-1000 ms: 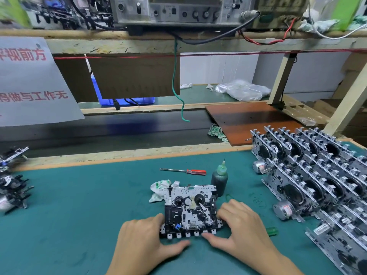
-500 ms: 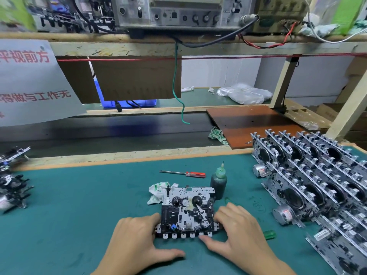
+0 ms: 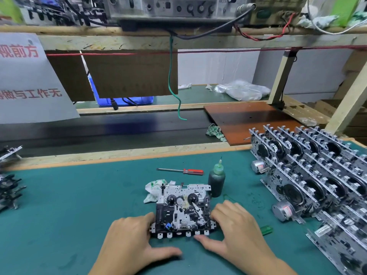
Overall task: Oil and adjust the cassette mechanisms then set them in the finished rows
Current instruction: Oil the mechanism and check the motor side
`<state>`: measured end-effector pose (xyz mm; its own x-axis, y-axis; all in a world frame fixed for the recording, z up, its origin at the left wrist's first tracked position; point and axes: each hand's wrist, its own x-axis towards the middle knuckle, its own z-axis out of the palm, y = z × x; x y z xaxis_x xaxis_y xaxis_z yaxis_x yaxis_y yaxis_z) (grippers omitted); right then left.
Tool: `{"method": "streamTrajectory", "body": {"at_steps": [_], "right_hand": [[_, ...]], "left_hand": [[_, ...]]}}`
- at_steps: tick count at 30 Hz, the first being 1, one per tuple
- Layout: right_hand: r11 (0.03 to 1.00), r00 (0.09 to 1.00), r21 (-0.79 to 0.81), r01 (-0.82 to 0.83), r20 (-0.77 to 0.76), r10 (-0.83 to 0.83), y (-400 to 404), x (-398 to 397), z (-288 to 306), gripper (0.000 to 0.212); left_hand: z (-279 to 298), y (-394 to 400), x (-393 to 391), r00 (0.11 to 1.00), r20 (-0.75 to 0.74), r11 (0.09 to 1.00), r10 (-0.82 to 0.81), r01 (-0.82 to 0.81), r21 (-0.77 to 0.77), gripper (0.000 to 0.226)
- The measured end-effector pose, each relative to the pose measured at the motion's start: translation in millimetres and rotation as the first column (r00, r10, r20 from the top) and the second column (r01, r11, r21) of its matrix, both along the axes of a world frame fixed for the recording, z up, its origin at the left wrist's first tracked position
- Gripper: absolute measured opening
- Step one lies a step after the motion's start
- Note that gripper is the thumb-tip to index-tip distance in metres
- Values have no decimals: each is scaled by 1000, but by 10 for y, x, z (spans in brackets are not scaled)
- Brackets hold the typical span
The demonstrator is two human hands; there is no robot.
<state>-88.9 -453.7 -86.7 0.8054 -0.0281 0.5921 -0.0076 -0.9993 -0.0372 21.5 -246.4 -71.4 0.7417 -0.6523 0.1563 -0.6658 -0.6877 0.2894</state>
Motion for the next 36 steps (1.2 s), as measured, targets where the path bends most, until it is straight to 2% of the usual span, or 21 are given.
{"method": "streamTrajectory", "body": {"at_steps": [5, 9, 10, 12, 15, 18, 23, 26, 30, 36], "right_hand": [[1000, 1000, 2, -3, -25, 3, -9, -22, 19, 50], [998, 998, 37, 57, -6, -57, 2, -34, 47, 56], [996, 997, 41, 75, 7, -75, 17, -29, 39, 55], [996, 997, 53, 78, 16, -78, 15, -27, 29, 54], [999, 1000, 28, -17, -19, 17, -52, -33, 43, 49], [998, 999, -38, -43, -33, 42, -100, -48, 60, 49], [997, 997, 39, -66, -25, 67, -93, -39, 67, 50], [994, 995, 54, -97, -28, 99, -97, -61, 76, 51], [999, 998, -3, -54, -20, 54, -83, -60, 62, 50], [996, 997, 69, -64, -28, 66, -61, -68, 42, 47]], "left_hand": [[13, 16, -59, 999, 12, 999, -33, 34, -36, 73], [0, -5, -30, 976, 92, 966, -196, 209, -155, 58], [21, -2, -34, 979, 64, 970, -195, 202, -132, 57], [19, -9, -37, 975, 112, 968, -191, 206, -142, 53], [44, 11, -45, 983, 93, 986, -158, 162, -40, 59], [61, 16, -28, 965, 157, 975, -208, 217, -41, 54], [-7, -42, -41, 937, 326, 982, -124, 163, -93, 54], [-40, -46, -7, 905, 407, 977, -124, 183, -109, 55], [-11, -28, -5, 932, 334, 970, -142, 198, -140, 66], [-47, -143, -142, 966, 256, 976, 38, 18, -216, 61]]}}
